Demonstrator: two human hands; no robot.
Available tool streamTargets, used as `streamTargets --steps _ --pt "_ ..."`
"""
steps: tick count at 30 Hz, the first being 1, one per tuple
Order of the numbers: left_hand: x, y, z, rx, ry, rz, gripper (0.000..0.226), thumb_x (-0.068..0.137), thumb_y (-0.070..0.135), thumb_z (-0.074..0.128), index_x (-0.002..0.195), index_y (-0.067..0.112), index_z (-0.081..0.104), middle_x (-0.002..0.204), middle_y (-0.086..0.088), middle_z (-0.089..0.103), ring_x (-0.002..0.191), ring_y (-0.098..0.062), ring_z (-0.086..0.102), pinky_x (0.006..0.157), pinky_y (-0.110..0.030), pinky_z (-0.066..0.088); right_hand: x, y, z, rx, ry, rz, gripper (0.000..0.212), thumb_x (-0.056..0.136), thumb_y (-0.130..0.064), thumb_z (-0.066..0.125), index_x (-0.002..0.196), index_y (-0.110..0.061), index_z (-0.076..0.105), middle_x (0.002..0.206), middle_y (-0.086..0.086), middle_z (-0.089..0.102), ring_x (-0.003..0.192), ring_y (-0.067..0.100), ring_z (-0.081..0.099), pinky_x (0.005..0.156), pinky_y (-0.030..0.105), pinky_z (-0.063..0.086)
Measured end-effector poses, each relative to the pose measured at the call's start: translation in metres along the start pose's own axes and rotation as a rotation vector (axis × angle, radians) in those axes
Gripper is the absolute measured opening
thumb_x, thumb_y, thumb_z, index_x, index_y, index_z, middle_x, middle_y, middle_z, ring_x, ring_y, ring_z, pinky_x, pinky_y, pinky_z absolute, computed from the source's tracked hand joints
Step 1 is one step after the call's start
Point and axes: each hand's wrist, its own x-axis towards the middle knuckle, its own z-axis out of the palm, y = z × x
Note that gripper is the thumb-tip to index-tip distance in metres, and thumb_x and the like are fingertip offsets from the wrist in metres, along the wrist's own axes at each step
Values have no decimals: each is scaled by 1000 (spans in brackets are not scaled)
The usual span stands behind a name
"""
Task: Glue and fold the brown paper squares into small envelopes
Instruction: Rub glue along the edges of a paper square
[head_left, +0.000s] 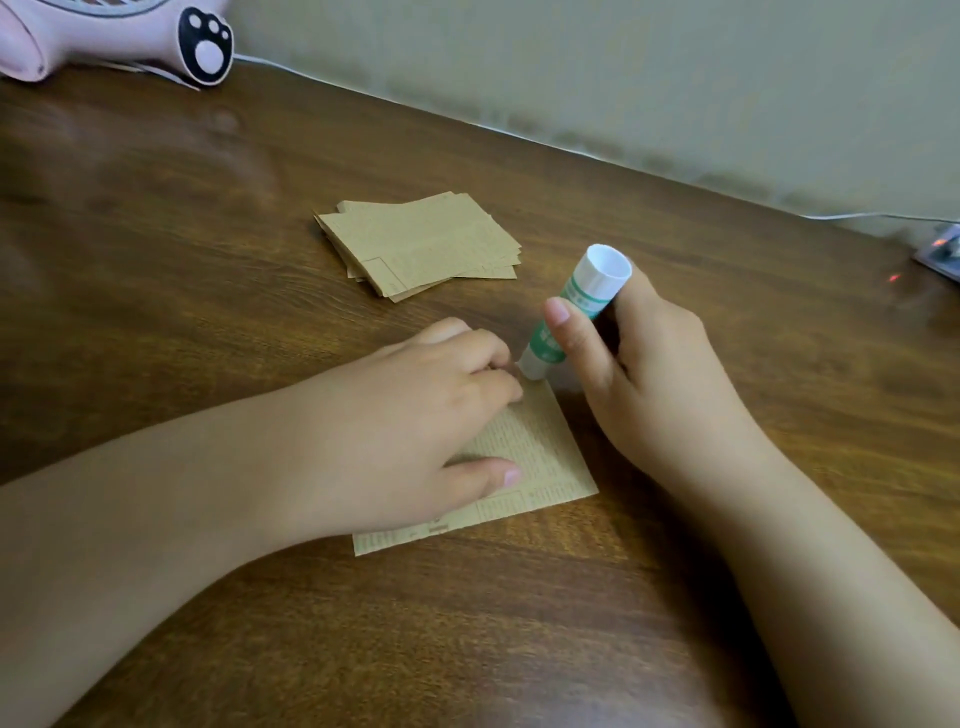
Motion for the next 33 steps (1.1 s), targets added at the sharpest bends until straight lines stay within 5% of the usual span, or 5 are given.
streamTargets --steps 8,15,18,22,33 --pt "-1 -1 0 -5 -28 -27 88 69 69 16 135 23 50 130 10 41 119 -1 24 103 -32 37 -1 0 -3 19 -26 -9 21 91 -45 43 84 -25 40 64 -7 56 74 7 53 58 7 36" --pt "-2 4 -7 29 -142 -41 64 86 65 35 141 32 37 134 20 30 121 5 16 107 -22 27 -4 -3 -10 49 58 33 26 89 -50 39 86 -24 43 66 -11 54 73 -1 55 55 9 38" --pt "-3 7 -9 26 -129 -36 70 80 65 27 140 31 39 132 20 31 121 4 19 106 -24 31 -4 -3 -16 76 160 81 25 87 -52 36 81 -28 41 65 -12 52 66 -5 53 53 7 37" --pt "-2 10 -7 49 -137 -56 75 75 63 23 142 32 35 131 20 27 121 4 16 103 -16 25 -4 -6 -12 73 78 54 27 88 -50 37 83 -23 42 65 -13 51 64 -6 52 54 8 37" --pt "-4 2 2 10 -5 -18 82 71 69 15 130 25 52 124 16 41 116 0 29 99 -27 40 -5 -3 -12 128 91 131 35 89 -49 42 88 -16 49 72 -2 59 70 11 54 56 20 41"
